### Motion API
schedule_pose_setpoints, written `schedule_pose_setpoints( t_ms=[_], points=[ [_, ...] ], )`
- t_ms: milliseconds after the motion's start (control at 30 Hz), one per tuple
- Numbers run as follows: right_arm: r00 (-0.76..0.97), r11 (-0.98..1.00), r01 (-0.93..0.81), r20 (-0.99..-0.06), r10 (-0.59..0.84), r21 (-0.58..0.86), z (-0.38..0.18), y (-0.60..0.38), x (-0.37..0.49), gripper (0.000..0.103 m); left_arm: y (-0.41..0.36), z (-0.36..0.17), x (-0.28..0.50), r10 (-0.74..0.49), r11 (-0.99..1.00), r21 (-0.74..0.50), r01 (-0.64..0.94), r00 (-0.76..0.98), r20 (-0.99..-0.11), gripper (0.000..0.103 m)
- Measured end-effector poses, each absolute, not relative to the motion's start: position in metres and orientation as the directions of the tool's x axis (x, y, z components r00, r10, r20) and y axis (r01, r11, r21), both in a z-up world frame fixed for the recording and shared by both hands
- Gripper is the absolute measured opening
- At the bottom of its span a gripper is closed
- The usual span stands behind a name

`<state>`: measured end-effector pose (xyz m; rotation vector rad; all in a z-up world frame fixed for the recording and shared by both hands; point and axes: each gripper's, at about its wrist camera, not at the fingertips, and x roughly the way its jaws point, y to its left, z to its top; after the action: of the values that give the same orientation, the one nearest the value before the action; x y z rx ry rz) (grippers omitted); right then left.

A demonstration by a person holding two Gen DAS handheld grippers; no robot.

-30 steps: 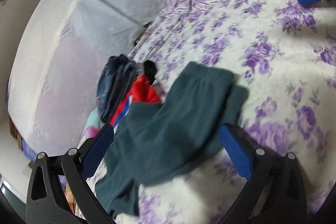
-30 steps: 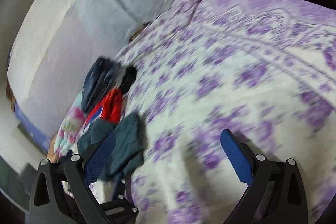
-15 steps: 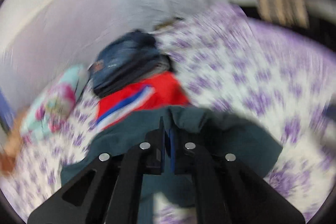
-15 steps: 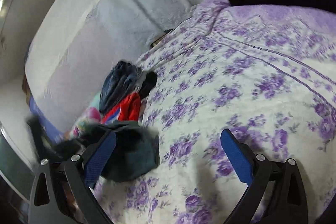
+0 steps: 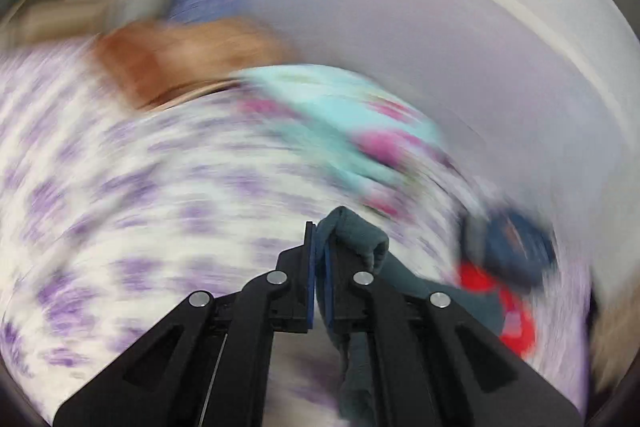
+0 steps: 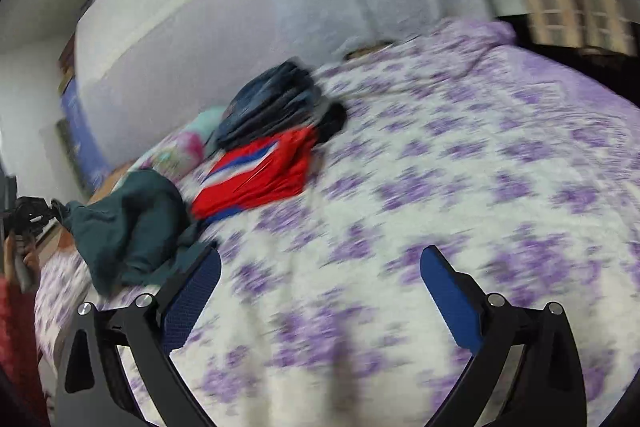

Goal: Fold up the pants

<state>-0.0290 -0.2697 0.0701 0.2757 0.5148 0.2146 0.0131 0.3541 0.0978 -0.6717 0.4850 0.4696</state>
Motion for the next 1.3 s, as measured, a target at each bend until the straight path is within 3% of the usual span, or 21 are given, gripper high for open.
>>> schedule_pose_setpoints(
  t_ms=[67, 233, 367, 433, 567, 633, 700, 767, 800, 833, 900, 1000, 1133, 1300],
  points=[
    [0.802, 0.920, -0.198, -0.484, 0.350, 0.339, 0.072, -0.244, -0.021, 0.100, 0.398, 0.071, -0.012, 0.313, 0.612, -0.454, -0.647, 0.726, -0.613, 0.002],
    [0.651, 0.865, -0.330, -0.572, 0.498, 0.377, 0.040, -0.222, 0.017, 0.100, 0.404, 0.020, -0.019, 0.309, 0.672, -0.326, -0.664, 0.652, -0.692, 0.003],
    [0.447, 0.796, -0.382, -0.659, 0.604, 0.470, 0.023, -0.157, 0.053, 0.100, 0.405, -0.005, -0.020, 0.248, 0.679, -0.366, -0.637, 0.668, -0.702, 0.003],
    [0.396, 0.779, -0.344, -0.671, 0.627, 0.525, 0.019, -0.138, 0.072, 0.100, 0.409, -0.004, -0.024, 0.238, 0.680, -0.399, -0.615, 0.700, -0.674, 0.014],
    [0.338, 0.689, -0.274, -0.604, 0.722, 0.671, 0.017, -0.117, 0.116, 0.100, 0.409, -0.007, -0.032, 0.209, 0.687, -0.422, -0.592, 0.717, -0.665, 0.030],
    [0.326, 0.662, -0.219, -0.586, 0.742, 0.717, 0.010, -0.104, 0.137, 0.100, 0.410, -0.008, -0.034, 0.196, 0.685, -0.447, -0.575, 0.736, -0.648, 0.048],
    [0.329, 0.667, -0.216, -0.590, 0.738, 0.713, 0.005, -0.090, 0.151, 0.100, 0.411, -0.008, -0.038, 0.188, 0.683, -0.468, -0.561, 0.754, -0.630, 0.052],
    [0.338, 0.665, -0.213, -0.584, 0.738, 0.716, 0.006, -0.083, 0.157, 0.090, 0.412, -0.009, -0.040, 0.182, 0.677, -0.484, -0.554, 0.763, -0.620, 0.053],
    [0.347, 0.667, -0.206, -0.584, 0.734, 0.716, 0.004, -0.083, 0.159, 0.072, 0.412, -0.010, -0.040, 0.176, 0.676, -0.492, -0.550, 0.767, -0.617, 0.054],
    [0.346, 0.658, -0.202, -0.576, 0.741, 0.726, 0.001, -0.084, 0.162, 0.040, 0.413, -0.010, -0.040, 0.171, 0.674, -0.497, -0.546, 0.770, -0.615, 0.056],
    [0.318, 0.642, -0.166, -0.576, 0.753, 0.748, -0.015, -0.088, 0.166, 0.006, 0.415, -0.011, -0.040, 0.155, 0.670, -0.510, -0.540, 0.773, -0.615, 0.059],
    [0.317, 0.607, -0.155, -0.543, 0.778, 0.780, -0.021, -0.102, 0.161, 0.006, 0.413, -0.011, -0.038, 0.109, 0.690, -0.520, -0.504, 0.783, -0.613, 0.062],
    [0.392, 0.596, -0.248, -0.484, 0.783, 0.764, 0.020, -0.141, 0.131, 0.006, 0.396, -0.005, -0.051, 0.000, 0.727, -0.559, -0.398, 0.815, -0.580, 0.067],
    [0.564, 0.669, -0.184, -0.480, 0.672, 0.720, 0.058, -0.276, 0.089, 0.006, 0.347, -0.005, -0.068, -0.159, 0.756, -0.595, -0.275, 0.804, -0.573, 0.080]
  ],
)
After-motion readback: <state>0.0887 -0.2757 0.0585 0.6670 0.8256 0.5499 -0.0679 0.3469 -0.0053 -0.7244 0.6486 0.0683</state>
